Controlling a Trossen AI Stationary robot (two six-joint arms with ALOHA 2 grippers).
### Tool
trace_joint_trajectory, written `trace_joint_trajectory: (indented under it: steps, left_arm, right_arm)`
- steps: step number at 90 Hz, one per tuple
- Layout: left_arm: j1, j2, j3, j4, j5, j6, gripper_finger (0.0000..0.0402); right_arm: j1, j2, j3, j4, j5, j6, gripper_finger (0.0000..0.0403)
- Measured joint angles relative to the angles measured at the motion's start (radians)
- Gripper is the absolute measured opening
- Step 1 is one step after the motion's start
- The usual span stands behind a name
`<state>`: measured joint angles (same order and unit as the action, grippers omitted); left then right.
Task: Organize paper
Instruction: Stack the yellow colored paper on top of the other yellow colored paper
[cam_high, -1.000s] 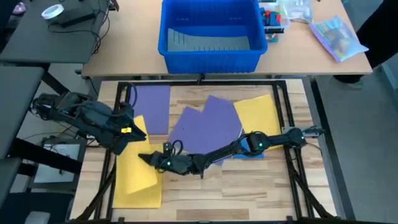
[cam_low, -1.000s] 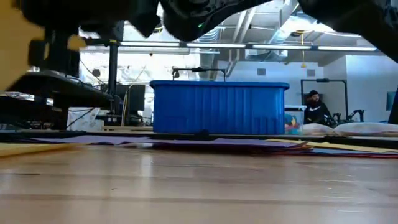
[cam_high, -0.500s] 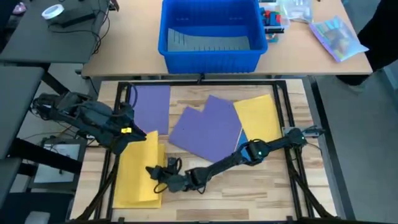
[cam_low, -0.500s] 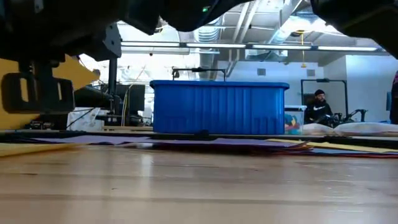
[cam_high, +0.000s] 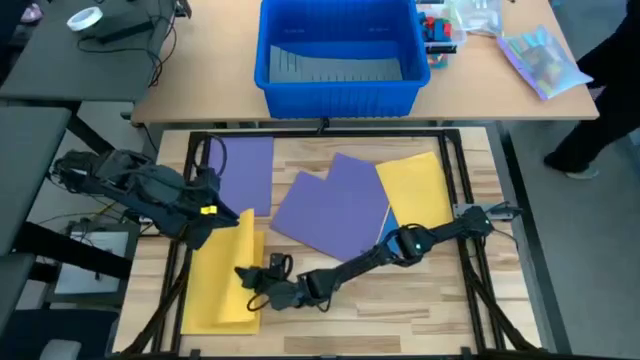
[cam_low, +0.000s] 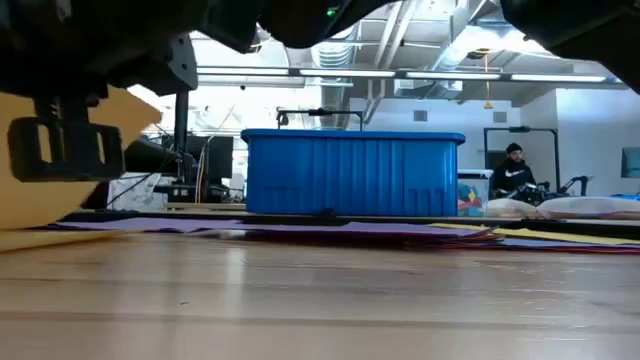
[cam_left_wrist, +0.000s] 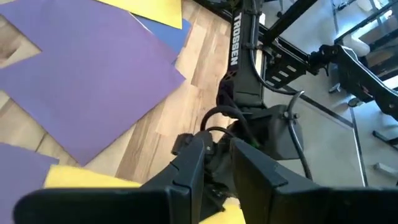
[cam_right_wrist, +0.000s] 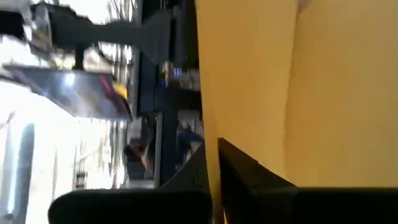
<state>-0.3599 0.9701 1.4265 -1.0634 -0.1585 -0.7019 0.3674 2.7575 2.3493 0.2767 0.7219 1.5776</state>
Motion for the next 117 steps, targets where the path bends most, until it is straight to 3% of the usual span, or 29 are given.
trace_joint_trajectory:
  steps: [9, 22, 41, 64, 85, 117]
  left_arm:
    - [0.0, 0.012, 0.0, 0.0, 0.0, 0.001, 0.0061]
    - [0.0, 0.025, 0.0, 0.0, 0.0, -0.002, 0.0061]
    - [0.0, 0.024, 0.0, -0.001, 0.0, -0.002, 0.0061]
    - [0.0, 0.024, 0.0, -0.057, 0.001, -0.01, 0.0061]
    - [0.0, 0.025, 0.0, -0.073, 0.001, -0.011, 0.0061]
    - [0.0, 0.025, 0.0, -0.077, 0.001, -0.02, 0.0061]
  right_arm:
    - [-0.012, 0.0, 0.0, 0.0, -0.063, -0.048, 0.003]
    - [-0.03, 0.0, 0.0, -0.007, -0.131, -0.142, 0.0096]
    - [-0.05, 0.0, 0.0, -0.066, -0.179, -0.153, 0.0172]
    - [-0.05, 0.0, 0.004, -0.112, -0.362, -0.028, 0.0165]
    - [-0.061, 0.0, 0.004, -0.166, -0.374, 0.018, 0.0147]
    - [-0.064, -0.001, 0.004, -0.191, -0.433, -0.067, 0.0146]
